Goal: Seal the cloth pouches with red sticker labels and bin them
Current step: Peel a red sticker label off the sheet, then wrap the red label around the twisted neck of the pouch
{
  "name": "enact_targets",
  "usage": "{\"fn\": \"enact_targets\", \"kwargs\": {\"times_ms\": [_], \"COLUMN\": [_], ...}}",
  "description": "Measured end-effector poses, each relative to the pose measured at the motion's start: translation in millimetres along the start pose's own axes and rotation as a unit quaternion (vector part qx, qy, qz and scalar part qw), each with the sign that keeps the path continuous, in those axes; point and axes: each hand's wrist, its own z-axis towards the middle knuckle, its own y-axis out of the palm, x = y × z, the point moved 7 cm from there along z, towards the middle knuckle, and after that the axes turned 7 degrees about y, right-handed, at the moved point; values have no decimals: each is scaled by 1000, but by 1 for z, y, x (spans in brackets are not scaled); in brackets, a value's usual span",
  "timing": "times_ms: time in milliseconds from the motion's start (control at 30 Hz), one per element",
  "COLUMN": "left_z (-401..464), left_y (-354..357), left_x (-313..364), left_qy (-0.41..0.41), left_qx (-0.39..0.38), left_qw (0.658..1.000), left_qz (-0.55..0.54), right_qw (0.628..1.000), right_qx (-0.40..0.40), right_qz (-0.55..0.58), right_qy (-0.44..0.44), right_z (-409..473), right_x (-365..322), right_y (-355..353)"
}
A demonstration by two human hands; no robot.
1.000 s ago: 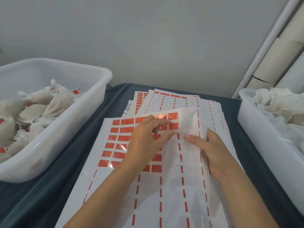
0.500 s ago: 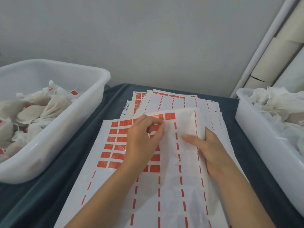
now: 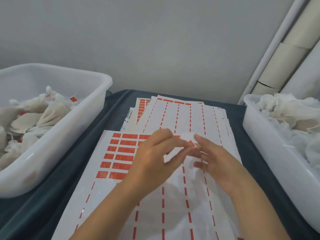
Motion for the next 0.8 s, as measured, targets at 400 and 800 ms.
{"fn": "enact_targets", "kwargs": {"times_ms": [400,800], "left_z": [-3,-7], "left_y": [7,14], "left_x": [2,-5], "left_qy": [-36,-108], "left_qx": [-63,-99], "left_qw": [994,983], "left_qz": [-80,-113], "right_qw": [983,971], "right_qx": [34,45], "right_qz": [31,0], "right_qy": [-177,-235], "right_z": [-17,-23], "right_x": [-32,-36], "right_y": [-5,0]}}
